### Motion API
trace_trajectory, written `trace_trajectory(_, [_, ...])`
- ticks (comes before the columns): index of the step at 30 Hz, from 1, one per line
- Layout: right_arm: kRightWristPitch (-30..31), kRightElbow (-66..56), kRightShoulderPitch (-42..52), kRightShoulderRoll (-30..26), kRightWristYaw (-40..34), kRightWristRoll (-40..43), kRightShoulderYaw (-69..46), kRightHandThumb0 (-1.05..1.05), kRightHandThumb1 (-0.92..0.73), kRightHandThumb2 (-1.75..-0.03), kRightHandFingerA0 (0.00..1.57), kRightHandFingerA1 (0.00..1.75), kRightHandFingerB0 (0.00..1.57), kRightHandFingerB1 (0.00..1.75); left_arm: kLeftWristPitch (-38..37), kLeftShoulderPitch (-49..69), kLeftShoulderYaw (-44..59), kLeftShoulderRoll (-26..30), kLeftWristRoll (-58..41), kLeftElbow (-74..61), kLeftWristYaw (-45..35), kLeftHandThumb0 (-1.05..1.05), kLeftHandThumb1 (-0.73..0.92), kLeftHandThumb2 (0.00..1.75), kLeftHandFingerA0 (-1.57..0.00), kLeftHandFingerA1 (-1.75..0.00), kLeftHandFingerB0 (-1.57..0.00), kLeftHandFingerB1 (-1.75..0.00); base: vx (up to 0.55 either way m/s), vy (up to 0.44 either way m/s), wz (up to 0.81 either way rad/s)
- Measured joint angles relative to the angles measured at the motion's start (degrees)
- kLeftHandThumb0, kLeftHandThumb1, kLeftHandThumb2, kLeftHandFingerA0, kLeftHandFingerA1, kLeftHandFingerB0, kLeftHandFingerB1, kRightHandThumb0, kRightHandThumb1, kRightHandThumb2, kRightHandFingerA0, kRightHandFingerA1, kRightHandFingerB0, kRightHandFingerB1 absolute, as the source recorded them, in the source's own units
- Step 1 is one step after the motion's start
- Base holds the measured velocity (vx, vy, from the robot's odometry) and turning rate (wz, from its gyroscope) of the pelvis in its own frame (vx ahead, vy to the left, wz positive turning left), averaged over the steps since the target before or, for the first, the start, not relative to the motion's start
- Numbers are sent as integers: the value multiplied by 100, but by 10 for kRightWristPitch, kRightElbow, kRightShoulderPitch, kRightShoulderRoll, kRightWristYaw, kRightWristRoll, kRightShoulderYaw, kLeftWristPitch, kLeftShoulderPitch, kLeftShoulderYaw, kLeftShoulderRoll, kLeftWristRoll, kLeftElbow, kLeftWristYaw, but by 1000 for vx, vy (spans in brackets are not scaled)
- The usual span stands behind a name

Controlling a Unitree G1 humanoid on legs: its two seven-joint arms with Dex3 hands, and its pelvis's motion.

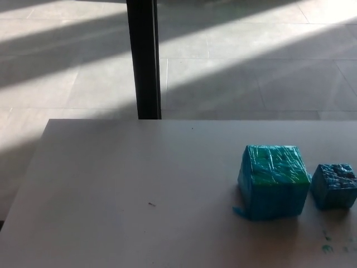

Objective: The robot uses its right hand to pick up the small cube kept on the middle on the desk and place it on the bigger cube kept next to it

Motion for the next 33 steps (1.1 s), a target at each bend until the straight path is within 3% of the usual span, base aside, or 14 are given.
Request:
trace_trajectory(3, [-8, 14, -16, -3, 3, -24, 27, -90, -47, -72, 0, 0, 0, 0, 0, 0, -1, 0, 0, -1, 0, -88, 78, 64, -34, -49, -25, -34, 0, 0, 0])
trace_trajectory(4, [-10, 18, -21, -3, 4, -30, 34, -99, -54, -58, 0, 0, 0, 0, 0, 0, -2, 0, 0, -1, 0, -88, 78, 64, -35, -48, -26, -34, 0, 0, 0])
trace_trajectory(16, [-24, 66, -105, 3, 16, -124, 129, -101, -58, -59, 0, 0, 0, 0, 0, -5, -9, 0, 0, 6, -2, -89, 78, 64, -37, -50, -26, -34, 0, 0, 0])
trace_trajectory(33, [-39, 174, -144, 101, 11, -199, 156, -103, -58, -58, 0, 0, 0, 0, 0, -6, -15, 0, 0, 7, -2, -88, 78, 64, -35, -49, -26, -34, 0, 0, 0])
